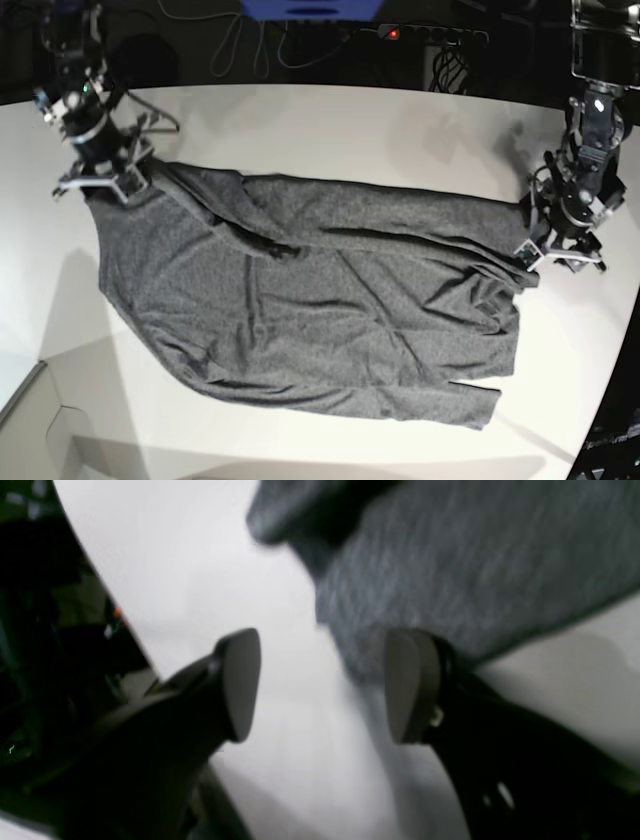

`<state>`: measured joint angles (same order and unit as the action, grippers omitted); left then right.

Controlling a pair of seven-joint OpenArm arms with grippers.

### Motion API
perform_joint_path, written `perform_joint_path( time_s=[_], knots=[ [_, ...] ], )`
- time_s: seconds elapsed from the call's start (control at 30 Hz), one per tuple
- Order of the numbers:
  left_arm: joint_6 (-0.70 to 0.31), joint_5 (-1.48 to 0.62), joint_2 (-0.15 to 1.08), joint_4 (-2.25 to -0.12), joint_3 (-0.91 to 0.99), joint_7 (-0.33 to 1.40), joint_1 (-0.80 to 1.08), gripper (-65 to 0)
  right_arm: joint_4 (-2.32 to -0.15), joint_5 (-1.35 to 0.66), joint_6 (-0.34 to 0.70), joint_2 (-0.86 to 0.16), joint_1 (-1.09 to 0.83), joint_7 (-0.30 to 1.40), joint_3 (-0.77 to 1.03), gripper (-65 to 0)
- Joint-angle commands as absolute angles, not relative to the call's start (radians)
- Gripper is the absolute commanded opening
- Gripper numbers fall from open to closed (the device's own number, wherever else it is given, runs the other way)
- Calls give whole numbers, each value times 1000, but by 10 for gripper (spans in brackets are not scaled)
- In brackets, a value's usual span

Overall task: Layout the t-shirt on the table in an organized manner, then fold the t-shirt properly
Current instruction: 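Pull the held shirt edge with the right gripper away from the left gripper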

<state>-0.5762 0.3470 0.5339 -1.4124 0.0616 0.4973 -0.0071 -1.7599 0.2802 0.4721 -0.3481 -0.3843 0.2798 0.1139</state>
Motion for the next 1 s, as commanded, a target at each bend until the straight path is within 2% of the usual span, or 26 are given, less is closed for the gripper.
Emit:
perform_joint_path(
  time_s=[0.0,0.97],
  knots=[
    [-565,349,555,-1411,68,483,-19,-270,-1776,271,460,-360,-383,254,120,-369],
    [-564,357,538,-1354,76,466,-25,-270,-1690,269,461,-341,-403,239,113,-377]
  ],
)
